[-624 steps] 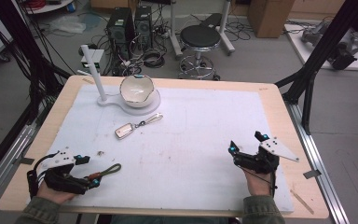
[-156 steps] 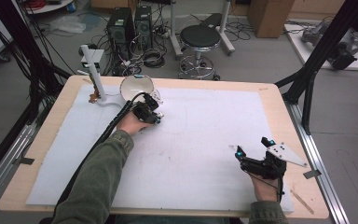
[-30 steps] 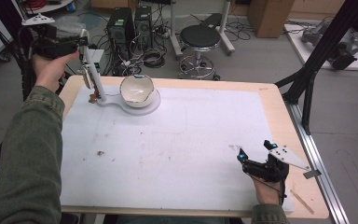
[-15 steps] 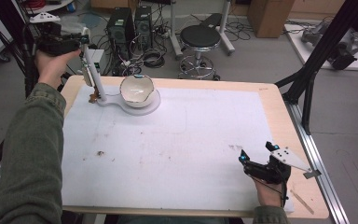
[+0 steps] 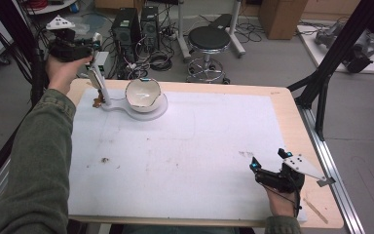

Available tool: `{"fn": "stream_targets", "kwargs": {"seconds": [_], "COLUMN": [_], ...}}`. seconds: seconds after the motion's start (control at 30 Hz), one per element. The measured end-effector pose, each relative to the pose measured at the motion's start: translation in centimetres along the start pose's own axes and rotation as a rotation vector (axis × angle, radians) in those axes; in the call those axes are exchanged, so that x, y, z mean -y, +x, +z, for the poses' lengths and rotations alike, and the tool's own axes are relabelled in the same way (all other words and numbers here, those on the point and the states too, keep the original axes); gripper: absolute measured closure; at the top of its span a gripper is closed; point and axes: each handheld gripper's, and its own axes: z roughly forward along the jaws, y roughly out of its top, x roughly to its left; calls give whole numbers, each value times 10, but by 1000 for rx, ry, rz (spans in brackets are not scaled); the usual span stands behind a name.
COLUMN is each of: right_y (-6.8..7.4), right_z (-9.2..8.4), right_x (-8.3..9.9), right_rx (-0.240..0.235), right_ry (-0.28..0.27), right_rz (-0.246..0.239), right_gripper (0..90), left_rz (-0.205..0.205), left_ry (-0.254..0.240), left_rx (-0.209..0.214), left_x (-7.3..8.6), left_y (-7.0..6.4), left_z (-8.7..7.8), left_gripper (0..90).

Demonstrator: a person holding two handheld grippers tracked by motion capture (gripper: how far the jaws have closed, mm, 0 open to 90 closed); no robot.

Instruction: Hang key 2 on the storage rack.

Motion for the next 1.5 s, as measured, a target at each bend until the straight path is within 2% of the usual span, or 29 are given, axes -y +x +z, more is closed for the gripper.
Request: {"fn": "stream_targets", "kwargs": {"seconds": [0.07, 0.13, 0.23, 0.3, 0.33, 0.37, 0.4, 0.5, 0.67, 0.77, 0.8, 0.9, 0.93, 0.97, 1.0, 1.03, 1.13, 1.3, 1.47, 1.5], "right_y": [0, -1, -2, -2, -2, -2, -2, -1, -1, 0, 0, 0, 0, 0, 0, 1, 3, 5, 5, 7], "right_z": [0, -1, -2, -2, -2, -2, -1, -1, 0, 0, 1, 2, 3, 3, 5, 6, 11, 14, 15, 16], "right_x": [0, 0, 0, 1, 1, 1, 1, 1, 1, 0, 0, 0, 0, 0, -1, -1, -2, -3, -4, -5], "right_rx": [2, 2, 3, 5, 7, 7, 8, 7, 4, 3, 2, -1, -3, -3, -7, -9, -20, -31, -36, -42], "right_ry": [-3, -4, -7, -4, -4, -3, -3, -1, -2, 1, 1, -1, -2, -2, 0, -1, -1, 1, -5, -4], "right_rz": [-2, 5, 2, 4, 2, 3, 1, 1, -2, -3, -3, -6, -6, -6, -2, -3, -14, -20, -24, -23], "right_gripper": [9, 10, 10, 10, 10, 10, 10, 10, 10, 10, 10, 10, 10, 10, 10, 10, 10, 10, 10, 10], "left_rz": [-8, -4, -7, -16, -42, -42, -83, -106, -125, -133, -132, -143, -150, -157, -150, -148, -158, -142, -139, -129], "left_ry": [5, 4, 10, 18, 25, 25, 16, 13, -20, -9, 12, 32, 35, 37, 48, 58, 66, 91, 74, 75], "left_rx": [3, -11, -3, 10, 9, 9, 20, 27, 60, 77, 79, 91, 95, 106, 117, 112, 106, 112, 119, 137], "left_x": [1, 1, 1, 1, 1, 1, 0, -1, -3, -4, -4, -3, -3, -2, -1, 0, 4, 10, 14, 14], "left_y": [0, 0, 1, 2, 3, 3, 6, 7, 5, 5, 3, -1, -3, -5, -7, -10, -14, -20, -28, -32], "left_z": [1, 1, 0, -1, -3, -3, -6, -10, -17, -18, -19, -19, -19, -20, -20, -20, -25, -31, -36, -38], "left_gripper": [741, 741, 740, 739, 733, 720, 706, 619, 516, 463, 355, 162, 108, 108, 37, 16, 16, 16, 16, 17]}}
